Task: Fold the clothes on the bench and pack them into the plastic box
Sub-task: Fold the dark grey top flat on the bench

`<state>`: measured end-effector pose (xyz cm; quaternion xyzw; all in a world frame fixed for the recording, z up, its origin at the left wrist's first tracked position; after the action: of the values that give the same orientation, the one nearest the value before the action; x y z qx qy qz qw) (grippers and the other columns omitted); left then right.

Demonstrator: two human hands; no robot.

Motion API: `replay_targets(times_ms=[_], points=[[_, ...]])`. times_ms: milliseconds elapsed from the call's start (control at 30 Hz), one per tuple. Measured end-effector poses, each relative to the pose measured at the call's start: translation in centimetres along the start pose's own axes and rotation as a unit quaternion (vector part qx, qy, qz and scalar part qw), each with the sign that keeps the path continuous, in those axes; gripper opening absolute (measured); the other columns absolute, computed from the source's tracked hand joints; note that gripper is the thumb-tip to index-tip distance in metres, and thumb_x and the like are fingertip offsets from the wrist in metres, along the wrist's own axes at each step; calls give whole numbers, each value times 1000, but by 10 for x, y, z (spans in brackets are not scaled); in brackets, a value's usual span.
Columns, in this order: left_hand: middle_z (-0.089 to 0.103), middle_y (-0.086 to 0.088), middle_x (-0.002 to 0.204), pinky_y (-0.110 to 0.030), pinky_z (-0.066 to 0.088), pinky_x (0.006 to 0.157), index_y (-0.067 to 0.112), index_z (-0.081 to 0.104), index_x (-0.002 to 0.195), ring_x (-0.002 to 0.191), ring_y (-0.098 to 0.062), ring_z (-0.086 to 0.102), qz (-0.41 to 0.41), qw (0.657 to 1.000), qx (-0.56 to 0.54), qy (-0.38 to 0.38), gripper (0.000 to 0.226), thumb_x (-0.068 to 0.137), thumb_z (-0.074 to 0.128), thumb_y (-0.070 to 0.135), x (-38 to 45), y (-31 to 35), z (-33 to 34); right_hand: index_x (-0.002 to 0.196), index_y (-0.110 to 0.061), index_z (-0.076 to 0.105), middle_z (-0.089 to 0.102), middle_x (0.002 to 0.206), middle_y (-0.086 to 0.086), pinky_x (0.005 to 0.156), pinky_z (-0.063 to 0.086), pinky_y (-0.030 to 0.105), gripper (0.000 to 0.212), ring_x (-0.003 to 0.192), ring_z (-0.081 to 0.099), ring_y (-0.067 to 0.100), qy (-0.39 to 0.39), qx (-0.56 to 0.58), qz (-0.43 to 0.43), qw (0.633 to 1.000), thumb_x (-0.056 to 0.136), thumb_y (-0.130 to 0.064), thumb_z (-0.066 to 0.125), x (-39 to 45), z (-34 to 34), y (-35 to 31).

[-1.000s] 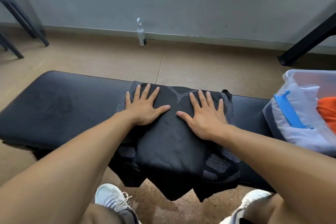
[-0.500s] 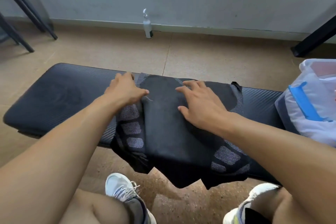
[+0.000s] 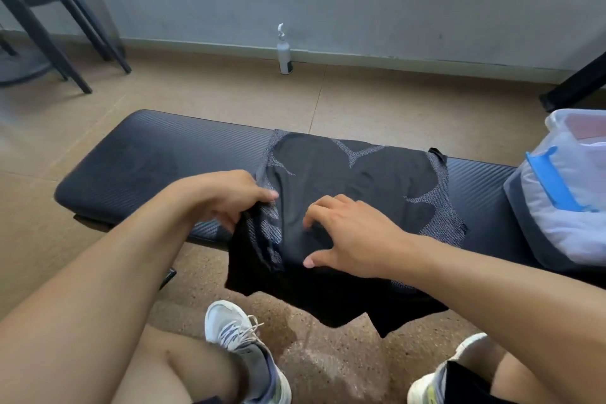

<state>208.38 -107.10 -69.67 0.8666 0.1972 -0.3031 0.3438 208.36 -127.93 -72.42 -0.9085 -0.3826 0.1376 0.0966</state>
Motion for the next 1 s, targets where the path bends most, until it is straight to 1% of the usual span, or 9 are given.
replay_targets(times_ms=[67, 167, 300, 400, 500, 633, 733, 833, 1000], points=[[76, -11, 78, -30, 55, 54, 4, 66, 96, 61, -21, 70, 36, 993, -108, -12, 37, 100, 56, 40, -10, 11, 3, 109, -33, 57, 57, 114, -12, 96, 46, 36, 46, 111, 51, 12, 45, 103, 12, 994, 80, -66, 68, 0, -8, -9], [74, -9, 76, -28, 48, 54, 11, 62, 90, 57, -18, 66, 81, 965, -251, 4, 25, 101, 56, 33, -17, 29, 5, 87, -31, 52, 62, 85, -12, 79, 53, 38, 48, 82, 58, 9, 131, 246, 77, 957, 71, -72, 71, -2, -20, -23], [72, -14, 82, -26, 58, 53, 4, 61, 95, 63, -19, 67, 82, 901, -422, -48, 21, 105, 47, 16, -19, 47, 3, 93, -31, 42, 60, 80, -13, 71, 51, 37, 64, 72, 59, 8, 172, 315, 200, 912, 62, -79, 71, -5, -23, -28], [71, -25, 102, -36, 62, 73, -3, 59, 107, 91, -30, 73, 83, 878, -468, -52, 24, 106, 37, 7, -18, 55, 2, 91, -32, 42, 57, 81, -14, 78, 53, 40, 40, 74, 57, 9, 199, 390, 243, 866, 73, -50, 73, 1, -23, -17], [70, -28, 98, -35, 64, 63, -8, 56, 100, 79, -31, 76, 89, 878, -470, 8, 23, 106, 38, 4, -14, 59, 1, 90, -32, 48, 63, 87, -13, 81, 52, 39, 19, 81, 60, 12, 211, 398, 261, 854, 79, -25, 61, 9, -27, 2], [66, -34, 109, -36, 64, 60, -11, 53, 110, 82, -39, 75, 82, 865, -494, 37, 21, 106, 37, 2, -3, 56, -6, 88, -30, 53, 63, 87, -14, 82, 51, 39, 25, 86, 61, 14, 188, 358, 265, 875, 73, -10, 53, 18, -36, 21], [63, -31, 111, -29, 60, 54, -10, 49, 120, 73, -37, 76, 74, 846, -525, 58, 23, 106, 35, 0, 6, 51, -16, 92, -28, 54, 61, 91, -13, 80, 45, 35, 29, 91, 58, 19, 110, 253, 275, 921, 74, -6, 51, 23, -44, 35], [62, -28, 105, -28, 59, 51, -7, 48, 114, 66, -34, 75, 50, 847, -518, 108, 20, 105, 32, -2, 14, 41, -26, 95, -27, 56, 62, 94, -8, 78, 42, 31, 26, 93, 57, 23, 27, 172, 284, 943, 77, -8, 53, 25, -55, 51], [67, -18, 74, -23, 52, 36, 3, 48, 92, 38, -15, 65, -7, 935, -302, 188, 22, 102, 29, -1, 29, 21, -31, 92, -17, 63, 70, 85, 1, 47, 46, 20, 18, 67, 66, 23, -7, 158, 276, 948, 75, -10, 59, 19, -69, 75]])
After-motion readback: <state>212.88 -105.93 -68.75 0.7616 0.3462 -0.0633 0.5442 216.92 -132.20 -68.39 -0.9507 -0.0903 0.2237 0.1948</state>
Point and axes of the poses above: each hand's wrist, its own x-axis towards the middle knuckle, its own z-axis out of the palm, y = z × x, the point moved 2 cm from there along x, towards the middle knuckle
